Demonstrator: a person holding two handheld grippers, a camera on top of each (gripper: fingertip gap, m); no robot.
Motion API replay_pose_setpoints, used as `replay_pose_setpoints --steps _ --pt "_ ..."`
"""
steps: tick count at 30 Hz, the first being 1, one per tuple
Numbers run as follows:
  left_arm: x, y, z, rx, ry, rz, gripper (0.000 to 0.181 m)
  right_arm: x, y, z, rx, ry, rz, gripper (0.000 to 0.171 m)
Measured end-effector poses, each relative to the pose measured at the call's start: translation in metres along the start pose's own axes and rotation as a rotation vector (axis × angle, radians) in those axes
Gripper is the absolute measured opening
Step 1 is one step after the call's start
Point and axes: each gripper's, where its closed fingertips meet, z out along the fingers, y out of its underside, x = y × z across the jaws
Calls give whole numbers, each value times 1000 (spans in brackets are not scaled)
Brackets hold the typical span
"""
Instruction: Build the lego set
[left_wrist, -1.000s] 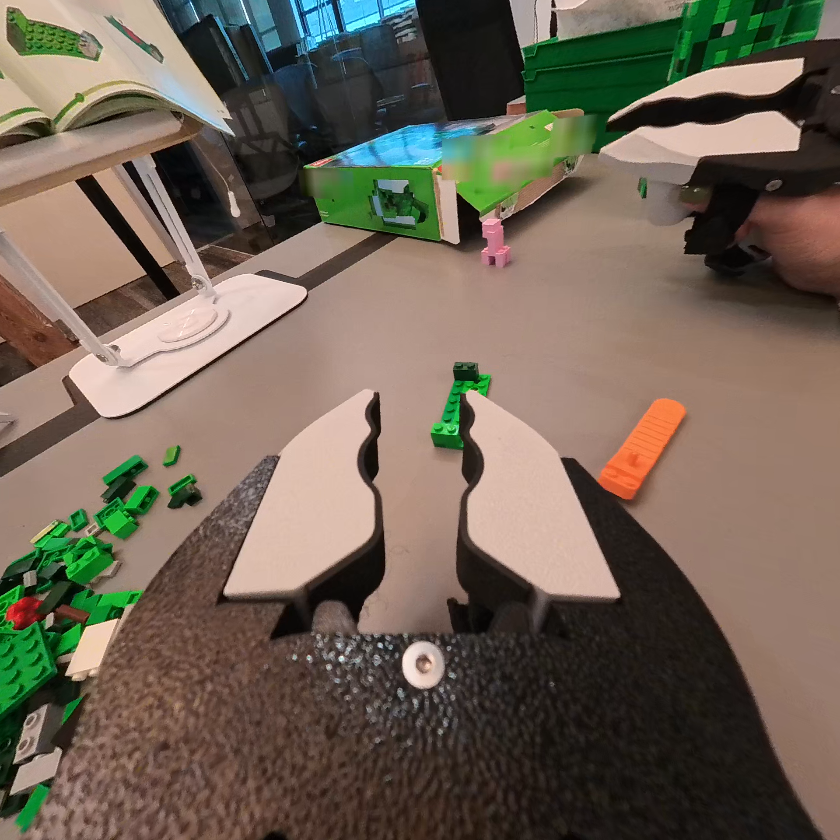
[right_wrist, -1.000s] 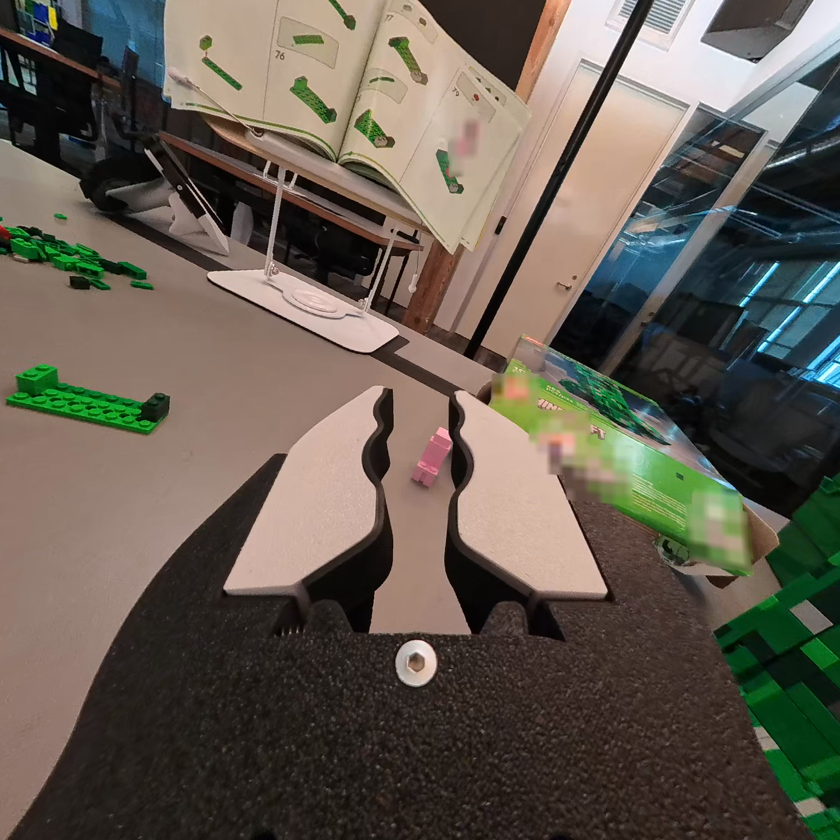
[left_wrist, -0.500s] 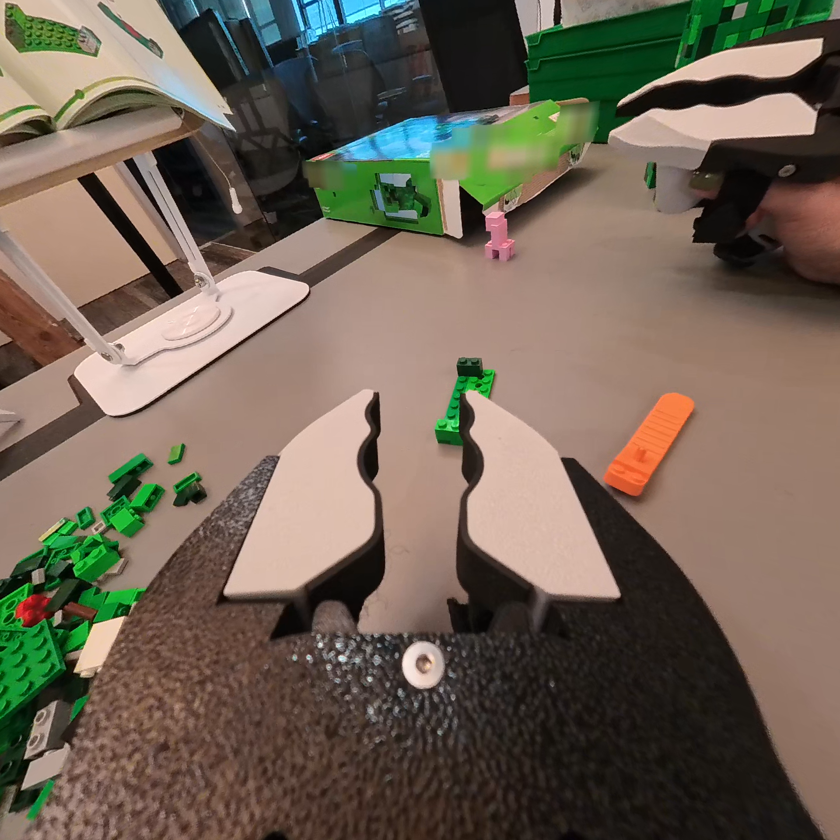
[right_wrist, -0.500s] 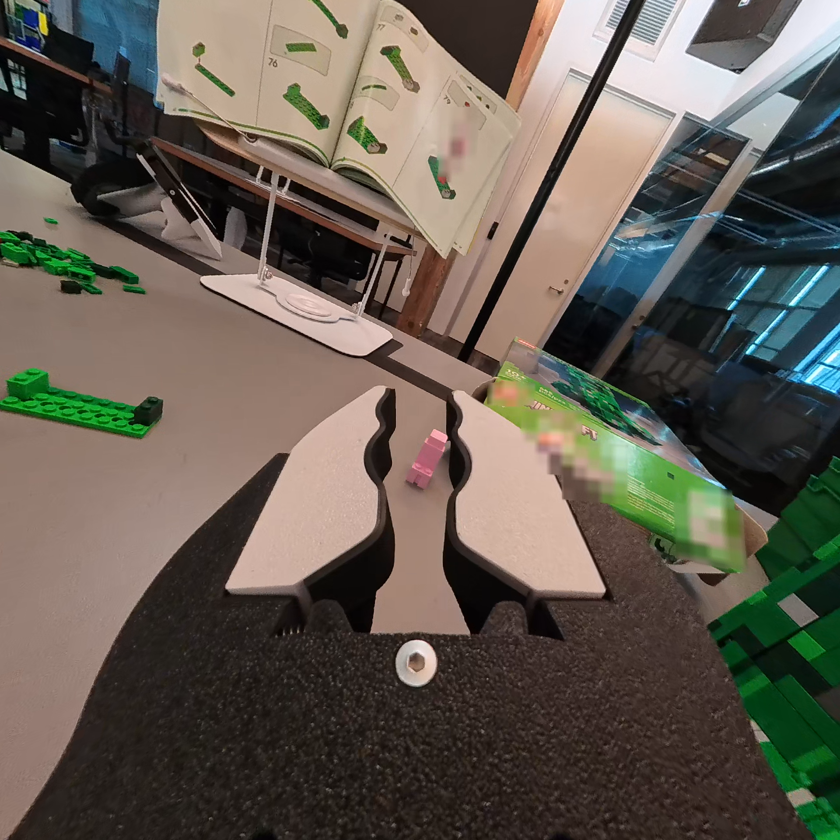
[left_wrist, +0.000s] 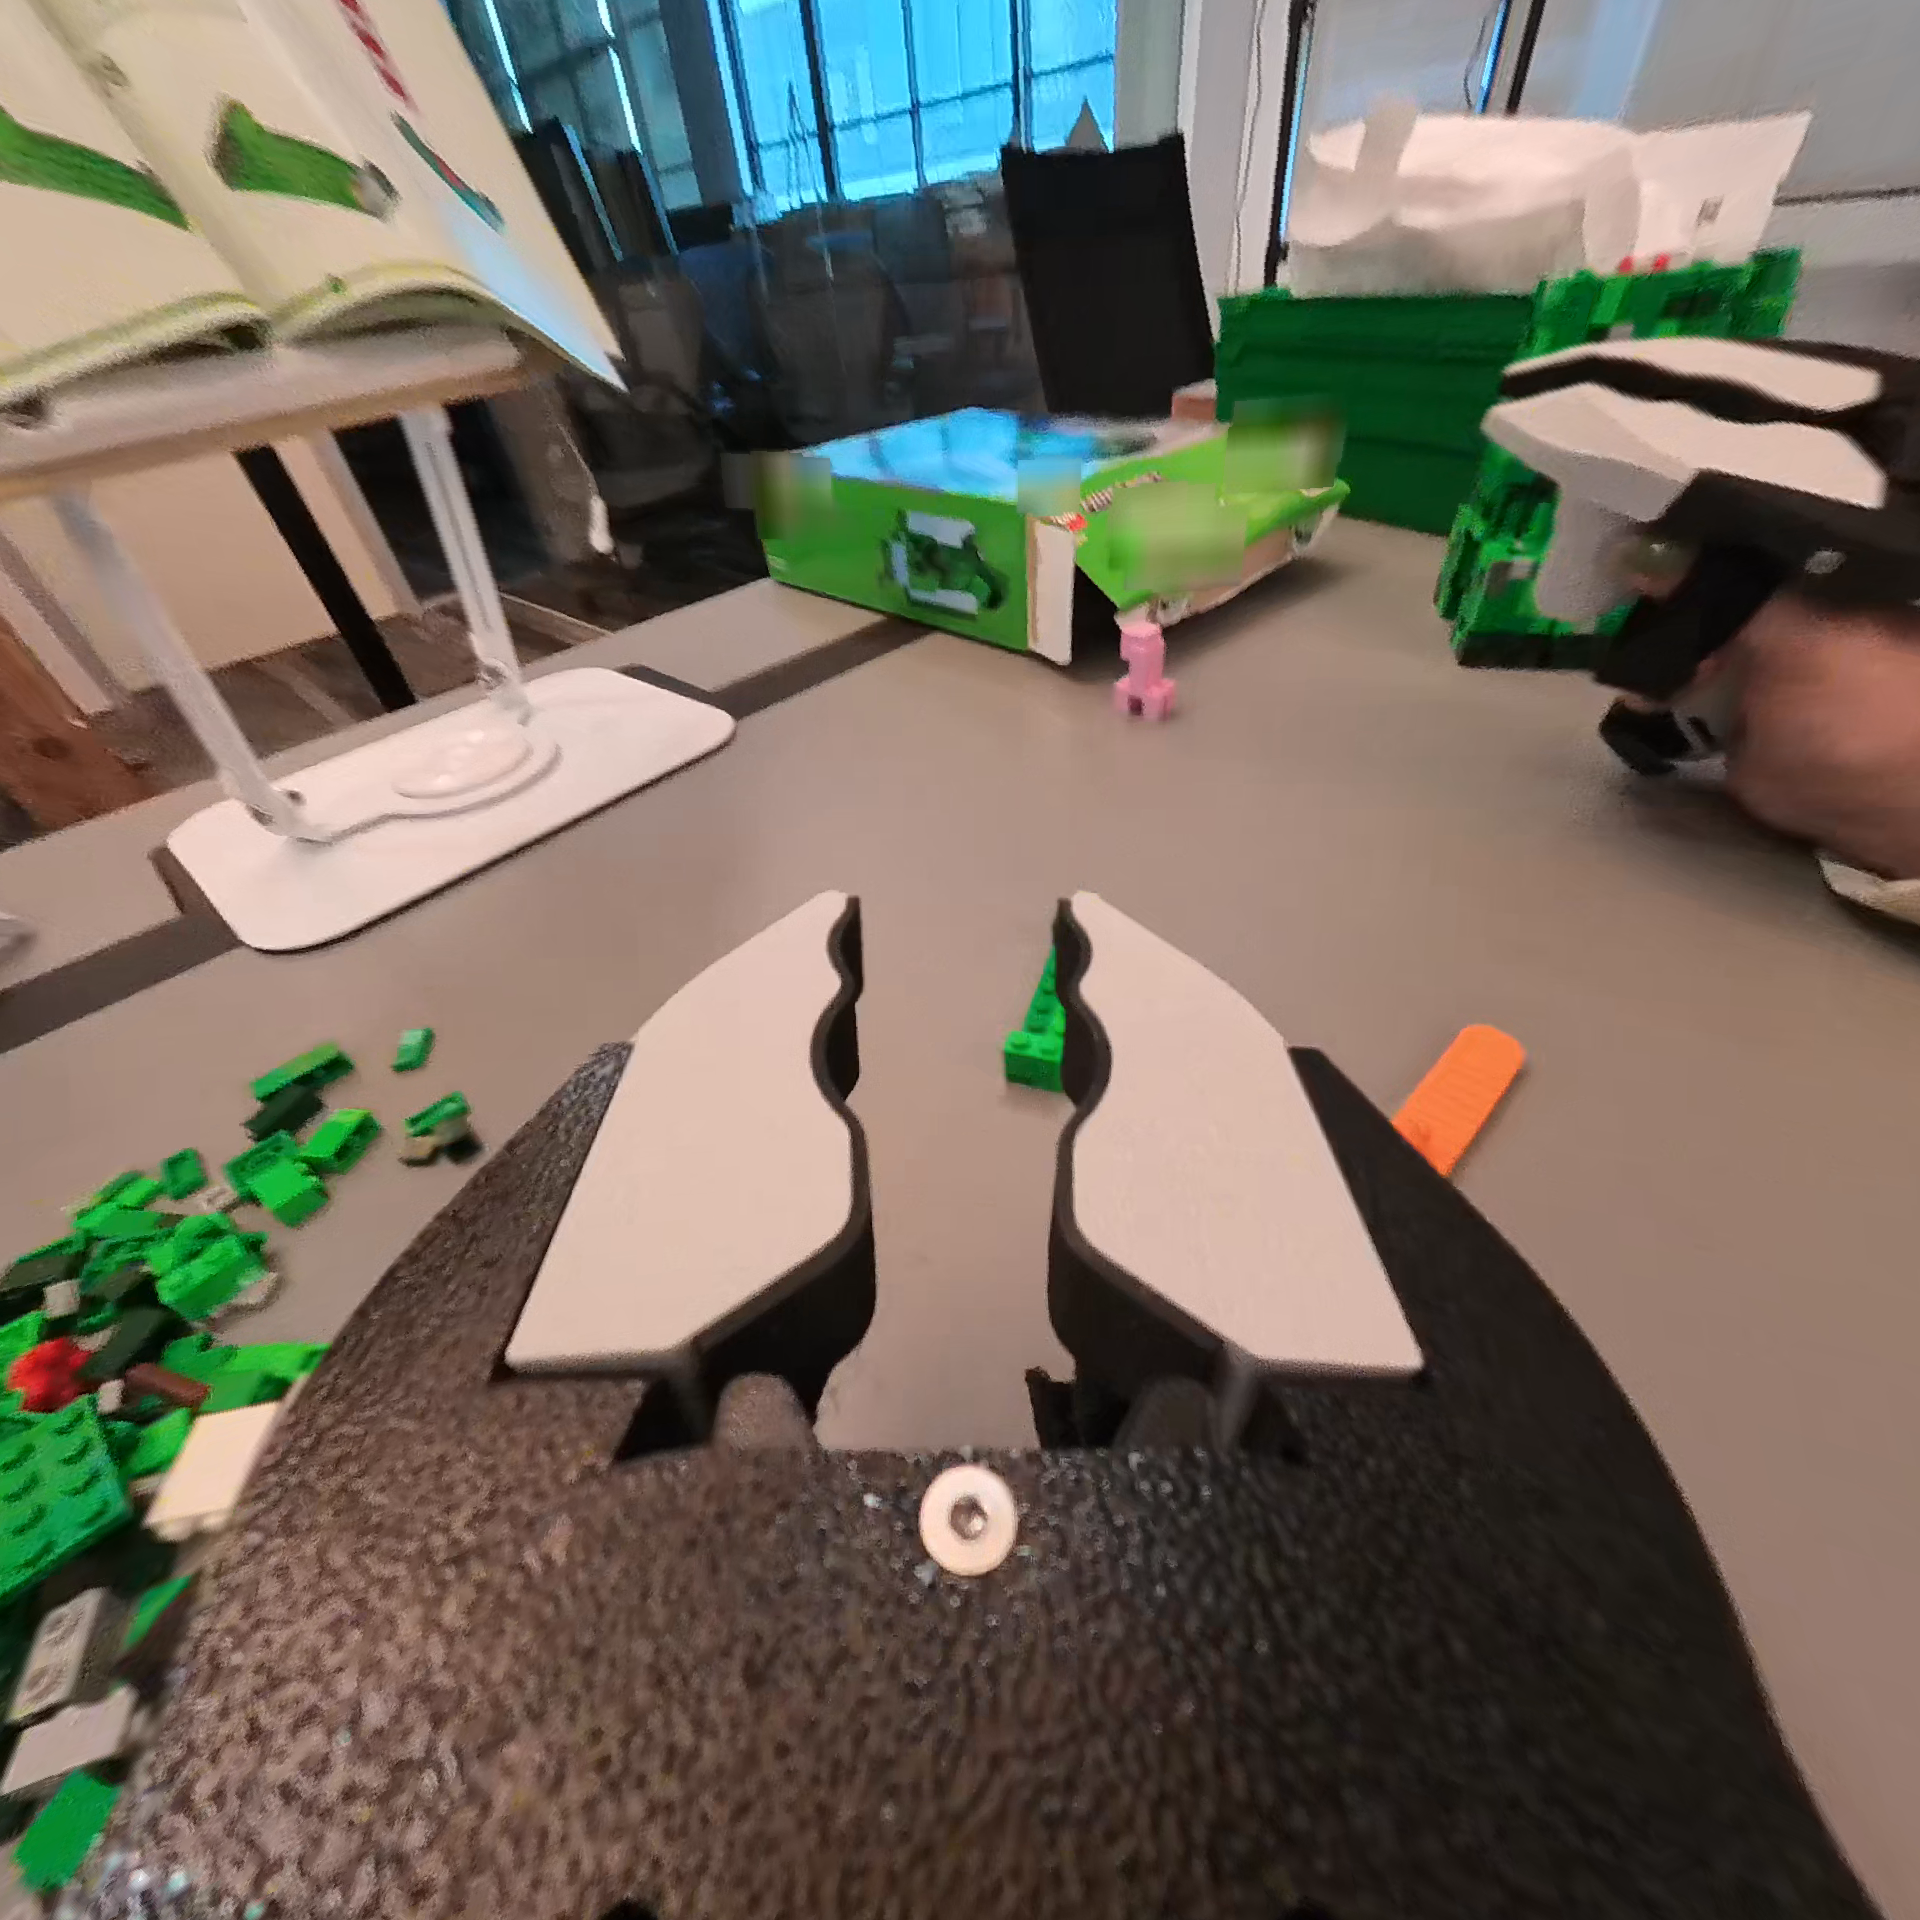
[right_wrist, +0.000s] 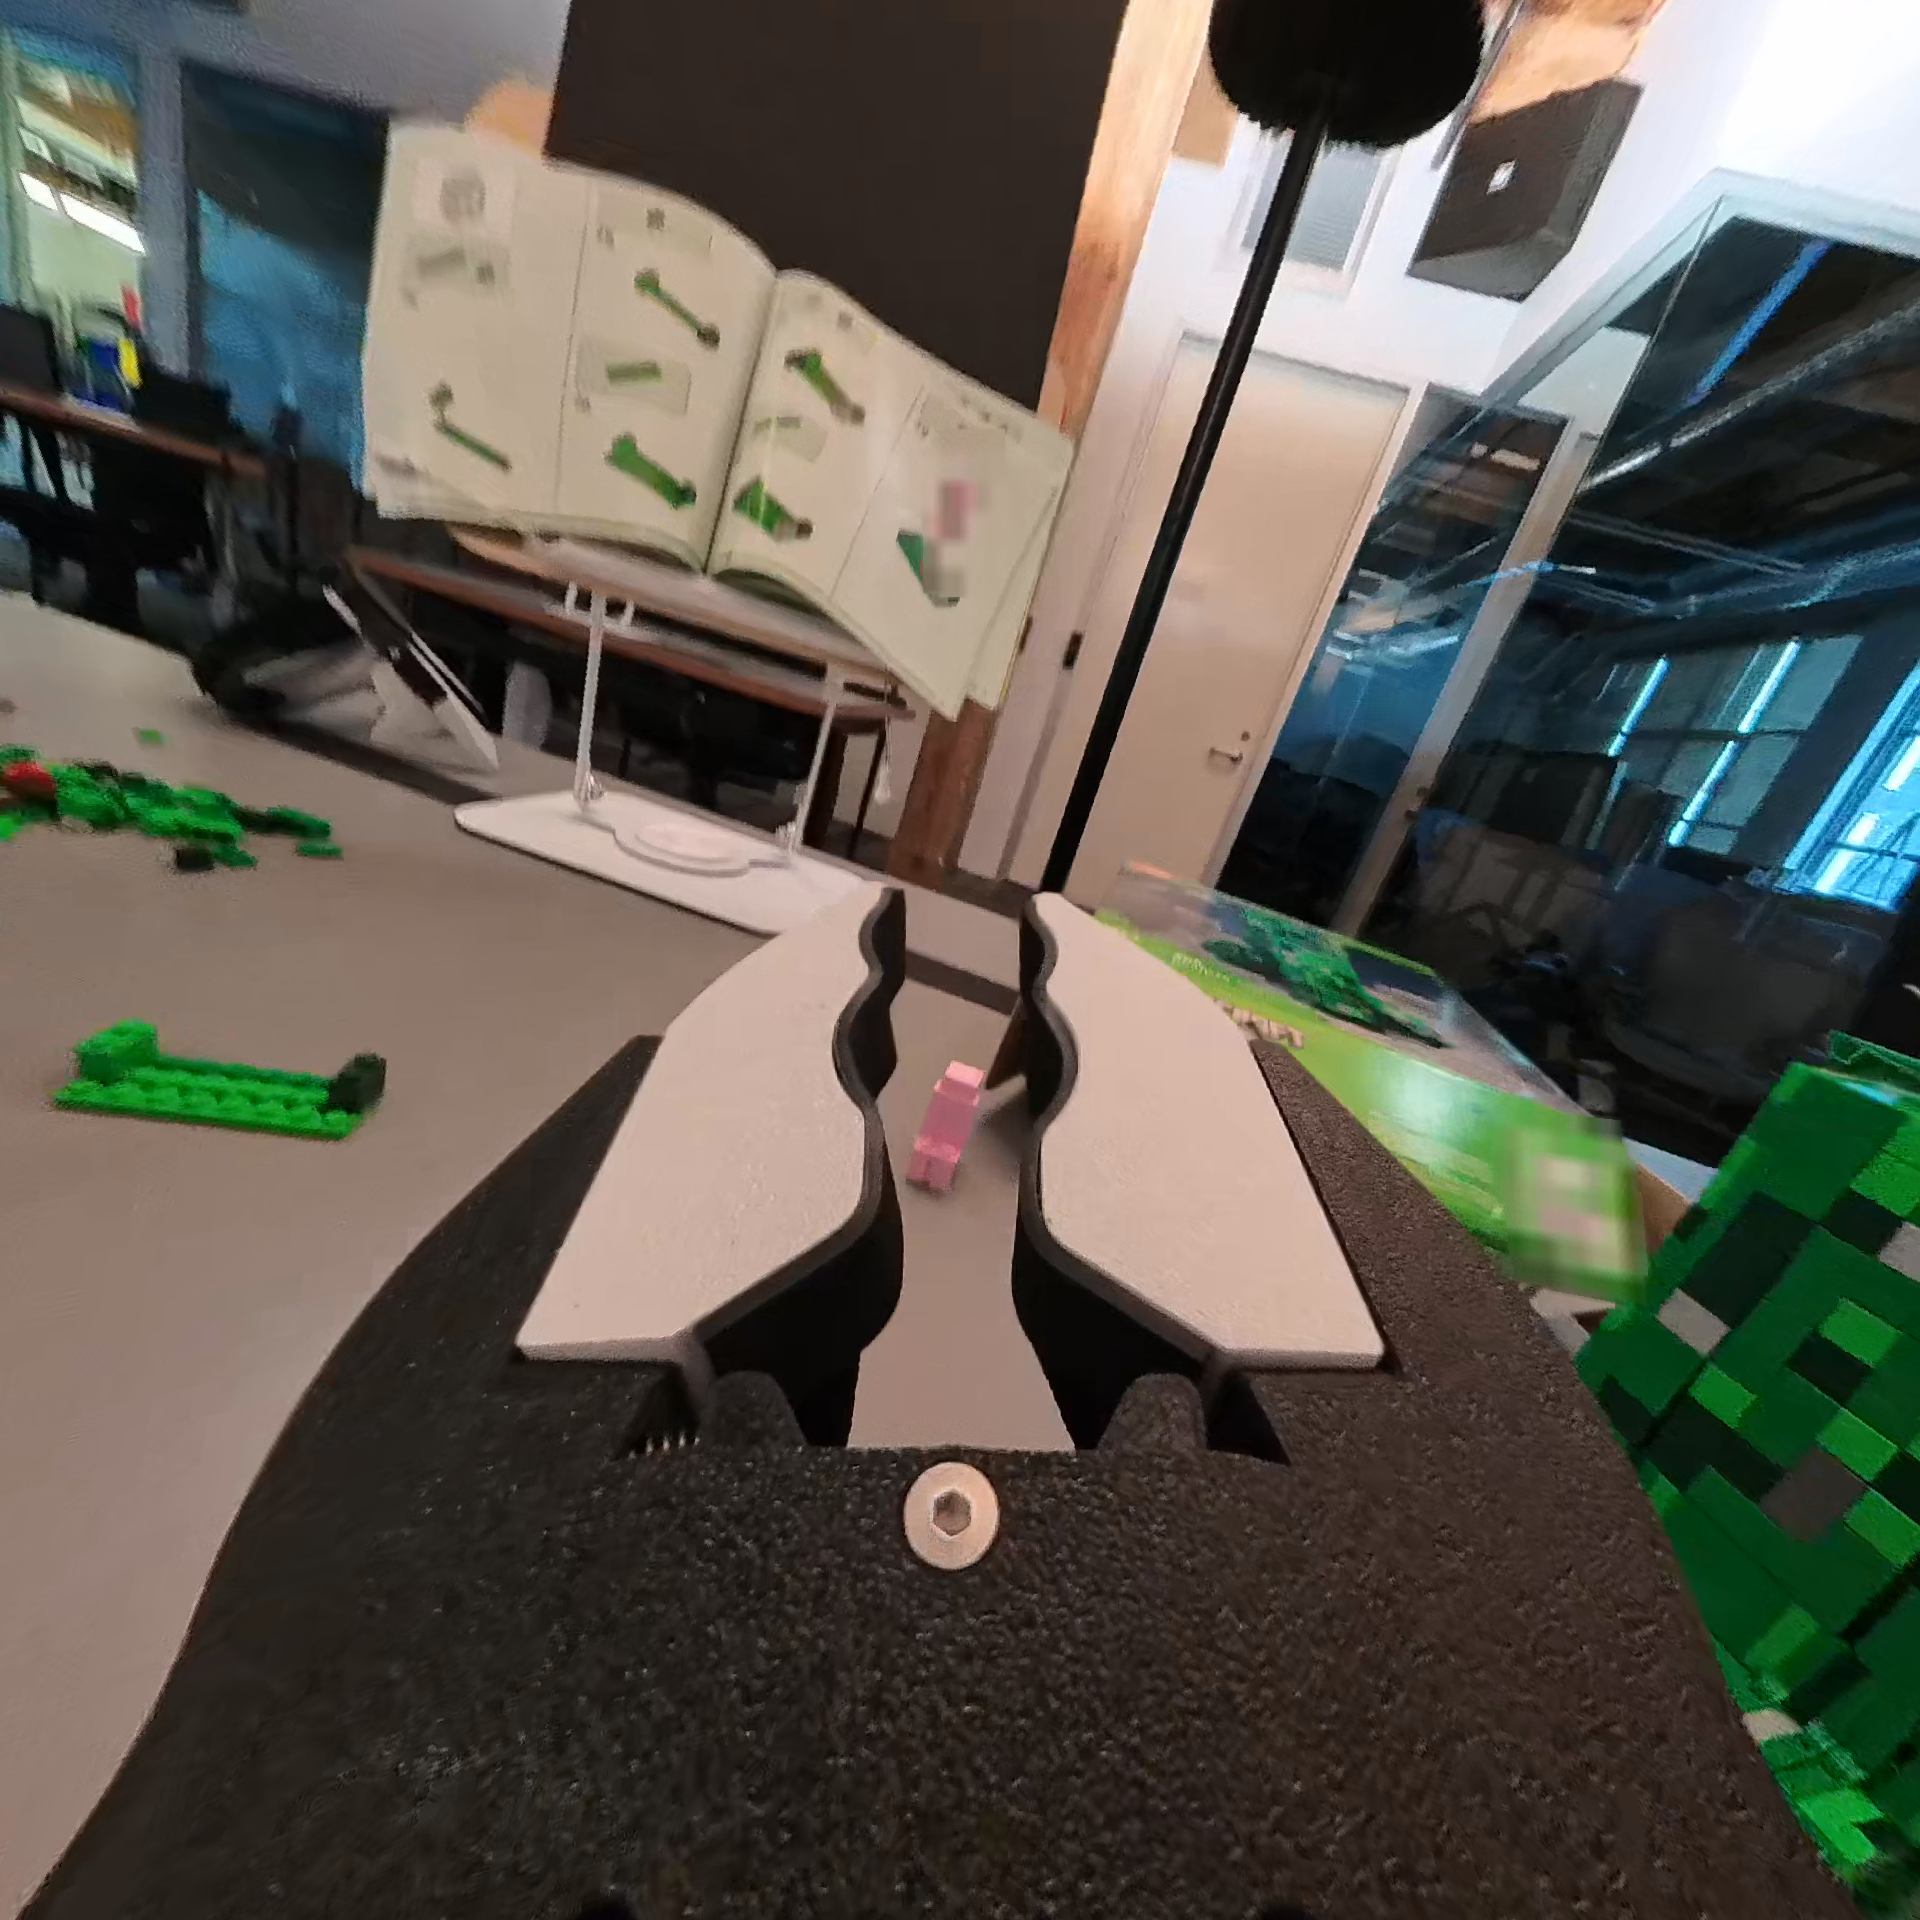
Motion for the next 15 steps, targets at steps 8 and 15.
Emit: replay_pose_setpoints --steps 8,15 --pt "5 -10 -4 56 -81 239 33 -25 -6 0 7 -67 -98 11" --pt "29 4 4 11 -7 312 34 -38 19 13 -106 -116 -167 14"
